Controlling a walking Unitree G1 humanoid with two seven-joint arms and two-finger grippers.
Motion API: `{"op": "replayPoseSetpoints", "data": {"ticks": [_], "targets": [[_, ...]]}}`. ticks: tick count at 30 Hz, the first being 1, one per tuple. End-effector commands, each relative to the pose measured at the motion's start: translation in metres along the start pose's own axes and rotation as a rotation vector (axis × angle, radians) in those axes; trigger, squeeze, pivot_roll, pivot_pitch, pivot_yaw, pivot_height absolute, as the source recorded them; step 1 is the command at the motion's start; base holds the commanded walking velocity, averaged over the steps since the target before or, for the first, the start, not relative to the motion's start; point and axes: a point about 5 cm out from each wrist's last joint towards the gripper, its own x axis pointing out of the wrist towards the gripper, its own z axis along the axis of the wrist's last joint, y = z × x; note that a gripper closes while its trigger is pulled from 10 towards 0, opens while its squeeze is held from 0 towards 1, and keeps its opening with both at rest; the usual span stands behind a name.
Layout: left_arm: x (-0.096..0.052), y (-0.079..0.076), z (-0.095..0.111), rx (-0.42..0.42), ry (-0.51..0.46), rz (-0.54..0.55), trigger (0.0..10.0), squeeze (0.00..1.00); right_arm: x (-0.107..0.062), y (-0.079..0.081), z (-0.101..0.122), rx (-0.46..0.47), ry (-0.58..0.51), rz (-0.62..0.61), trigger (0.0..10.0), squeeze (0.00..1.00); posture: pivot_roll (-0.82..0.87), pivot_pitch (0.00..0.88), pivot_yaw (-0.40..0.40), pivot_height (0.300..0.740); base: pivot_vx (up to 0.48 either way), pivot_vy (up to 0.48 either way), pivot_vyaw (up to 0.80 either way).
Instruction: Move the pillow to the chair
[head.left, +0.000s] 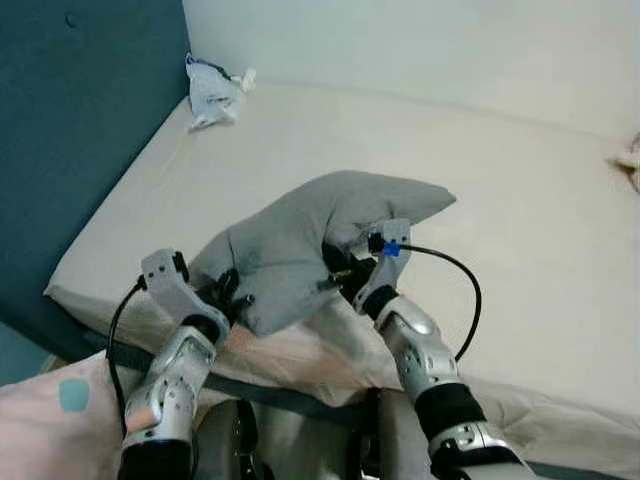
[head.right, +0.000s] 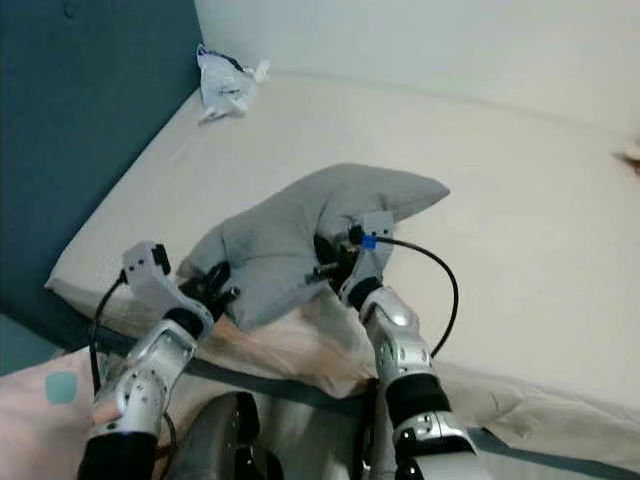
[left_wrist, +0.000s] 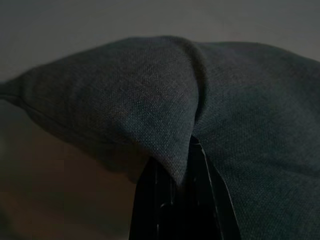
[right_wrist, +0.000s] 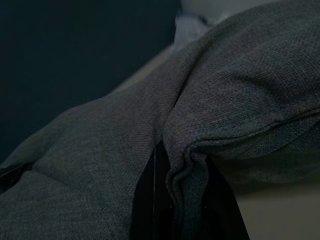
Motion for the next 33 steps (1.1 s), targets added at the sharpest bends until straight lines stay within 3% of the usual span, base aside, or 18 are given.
{"op": "replayPoseSetpoints", "data": {"ticks": [1, 3, 4, 7, 15, 33], "targets": [[-0.001, 0.005, 0.014, 0.08, -0.071, 0.024, 10.0, 0.0, 0.002, -0.001, 0.015, -0.019, -0.08, -0.026, 10.0, 0.0, 0.05, 0.087, -0.061, 0.59, 0.0, 0.0, 0.0], [-0.004, 0.006, 0.007, 0.227, -0.049, 0.013, 10.0, 0.0, 0.0, -0.006, 0.016, -0.046, -0.098, -0.076, 10.0, 0.0, 0.05, 0.076, -0.062, 0.59, 0.0, 0.0, 0.0], [-0.004, 0.006, 0.007, 0.227, -0.049, 0.013, 10.0, 0.0, 0.0, -0.006, 0.016, -0.046, -0.098, -0.076, 10.0, 0.0, 0.05, 0.076, -0.062, 0.59, 0.0, 0.0, 0.0], [-0.008, 0.001, -0.004, 0.368, -0.023, -0.047, 10.0, 0.0, -0.006, -0.011, 0.007, -0.122, -0.047, -0.079, 10.0, 0.0, 0.05, 0.065, -0.061, 0.59, 0.0, 0.0, 0.0], [-0.008, 0.001, -0.005, 0.368, -0.032, -0.008, 10.0, 0.0, -0.014, -0.013, 0.002, -0.159, -0.038, -0.072, 10.0, 0.0, 0.04, 0.051, -0.054, 0.59, 0.0, 0.0, 0.0], [-0.009, 0.004, -0.007, 0.507, -0.053, 0.015, 10.0, 0.0, -0.018, -0.003, -0.01, -0.209, -0.012, 0.007, 10.0, 0.0, 0.05, 0.061, -0.056, 0.59, 0.0, 0.0, 0.0]]}}
